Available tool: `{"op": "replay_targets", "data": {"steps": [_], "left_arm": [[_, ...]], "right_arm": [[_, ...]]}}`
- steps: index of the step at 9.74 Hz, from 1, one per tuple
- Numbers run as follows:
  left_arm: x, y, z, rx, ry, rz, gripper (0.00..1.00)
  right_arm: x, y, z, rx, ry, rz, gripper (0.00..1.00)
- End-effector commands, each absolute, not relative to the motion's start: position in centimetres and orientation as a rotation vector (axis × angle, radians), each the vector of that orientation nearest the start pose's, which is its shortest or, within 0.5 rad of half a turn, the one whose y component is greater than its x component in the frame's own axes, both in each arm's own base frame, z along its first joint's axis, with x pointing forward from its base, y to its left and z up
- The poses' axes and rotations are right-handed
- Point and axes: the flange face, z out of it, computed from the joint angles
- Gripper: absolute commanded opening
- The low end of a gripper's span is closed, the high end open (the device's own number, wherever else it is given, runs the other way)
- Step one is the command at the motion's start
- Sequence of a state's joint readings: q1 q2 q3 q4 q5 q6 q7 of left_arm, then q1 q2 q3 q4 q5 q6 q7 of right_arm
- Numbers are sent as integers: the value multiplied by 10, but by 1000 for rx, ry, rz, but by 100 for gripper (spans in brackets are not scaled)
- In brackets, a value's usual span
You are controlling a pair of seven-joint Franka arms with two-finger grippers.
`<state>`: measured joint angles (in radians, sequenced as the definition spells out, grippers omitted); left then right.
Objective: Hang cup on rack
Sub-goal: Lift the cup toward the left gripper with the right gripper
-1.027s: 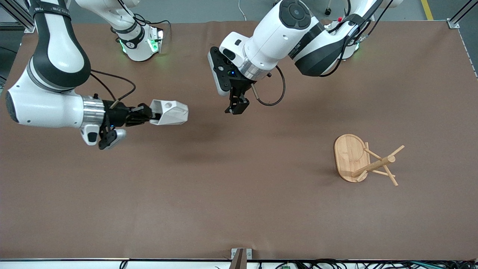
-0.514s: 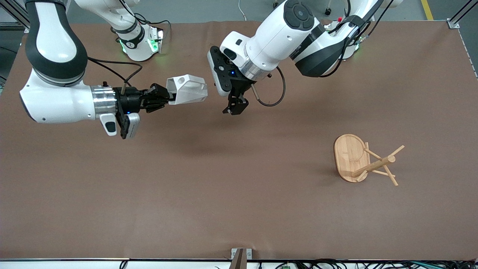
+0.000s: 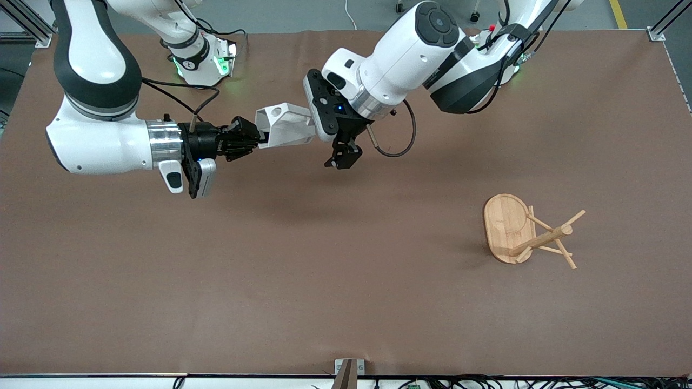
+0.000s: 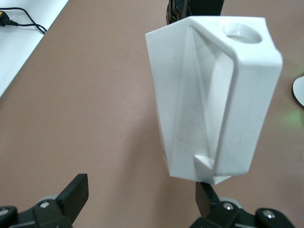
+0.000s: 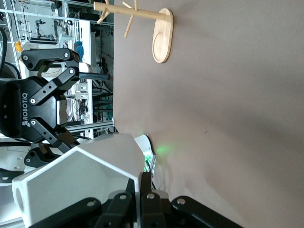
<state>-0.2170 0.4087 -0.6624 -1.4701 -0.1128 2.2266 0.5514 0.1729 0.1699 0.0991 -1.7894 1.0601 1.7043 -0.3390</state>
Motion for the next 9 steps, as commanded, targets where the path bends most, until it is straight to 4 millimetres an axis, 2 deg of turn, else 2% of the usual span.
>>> {"op": "replay_targets", "data": {"steps": [1, 4, 9], "left_arm": [[485, -501, 523, -2782, 2174, -614, 100], [468, -505, 526, -2774, 2208, -568, 100], [467, -506, 532, -2803, 2213, -571, 100]], "right_arm": [[547, 255, 486, -2031, -308, 205, 0], [553, 248, 490, -2030, -293, 183, 0], [542, 274, 491, -1993, -303, 204, 0]]}}
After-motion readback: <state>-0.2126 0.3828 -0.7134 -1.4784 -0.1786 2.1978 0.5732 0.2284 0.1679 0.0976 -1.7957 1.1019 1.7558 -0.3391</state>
